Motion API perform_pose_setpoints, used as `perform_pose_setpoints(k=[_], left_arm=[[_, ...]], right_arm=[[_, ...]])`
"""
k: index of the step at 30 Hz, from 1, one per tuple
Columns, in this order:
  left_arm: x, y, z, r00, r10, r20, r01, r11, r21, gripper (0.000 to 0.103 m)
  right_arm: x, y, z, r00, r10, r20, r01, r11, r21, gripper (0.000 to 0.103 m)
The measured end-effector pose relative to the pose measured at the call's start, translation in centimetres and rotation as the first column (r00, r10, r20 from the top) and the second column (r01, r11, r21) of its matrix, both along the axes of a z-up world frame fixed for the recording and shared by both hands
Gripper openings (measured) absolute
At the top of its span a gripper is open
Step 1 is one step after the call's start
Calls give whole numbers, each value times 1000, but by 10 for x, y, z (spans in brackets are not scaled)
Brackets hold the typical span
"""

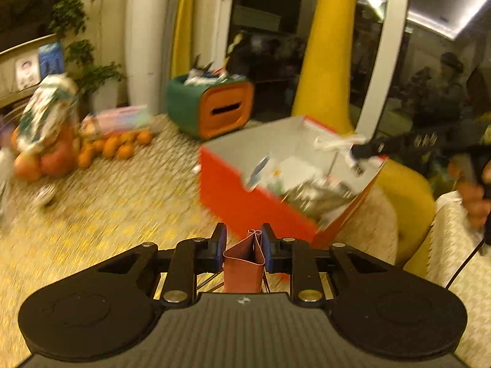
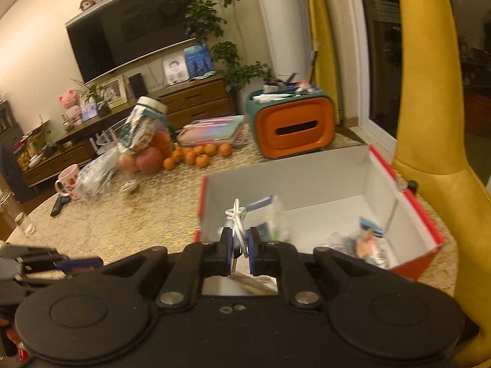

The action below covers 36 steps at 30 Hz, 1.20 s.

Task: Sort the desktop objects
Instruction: 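Carry the clip into the red box and open the left tool while the right tool drops the cable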

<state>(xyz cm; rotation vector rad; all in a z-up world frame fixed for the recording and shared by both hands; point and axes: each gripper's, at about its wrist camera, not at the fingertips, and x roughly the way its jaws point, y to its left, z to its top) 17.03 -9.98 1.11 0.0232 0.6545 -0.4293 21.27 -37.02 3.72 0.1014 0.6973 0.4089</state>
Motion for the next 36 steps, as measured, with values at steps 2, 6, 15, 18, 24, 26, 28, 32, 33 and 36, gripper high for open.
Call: perform_pose_setpoints(k=[2, 6, 15, 18, 24, 26, 28, 32, 33, 36], left_arm=[[11, -15, 10, 1000, -22, 11, 22, 1000, -14, 22], [35, -47, 24, 997, -67, 36, 68, 998, -18, 22], [102, -110, 25, 996, -91, -5, 91, 996, -26, 22], [122, -128, 17, 995, -101, -14, 101, 995, -2, 22], [144, -158, 1, 992, -123, -30, 124, 992, 37, 22], [151, -165, -4, 991, -130, -37, 132, 990, 50, 22], [157, -171, -11, 990, -134, -53, 137, 988, 64, 23], [171, -177, -26, 989, -115, -90, 123, 988, 97, 23], [175, -177, -30, 989, -106, -105, 116, 988, 97, 23], [183, -177, -39, 987, -95, -131, 109, 989, 103, 23]], right_arm=[[3, -9, -2, 1000, -18, -3, 18, 1000, -4, 9], [13, -27, -9, 999, -52, -9, 52, 999, -9, 9], [39, -51, -27, 995, -92, -25, 92, 995, -37, 9], [46, -56, -35, 995, -98, -31, 97, 994, -47, 9], [60, -60, -51, 993, -108, -51, 104, 992, -74, 9], [65, -60, -57, 992, -110, -60, 105, 991, -80, 9], [68, -60, -61, 992, -109, -67, 103, 991, -86, 9], [70, -59, -67, 992, -101, -70, 93, 990, -109, 9], [71, -59, -68, 993, -99, -70, 90, 989, -115, 9], [72, -58, -73, 993, -93, -78, 83, 989, -125, 9]])
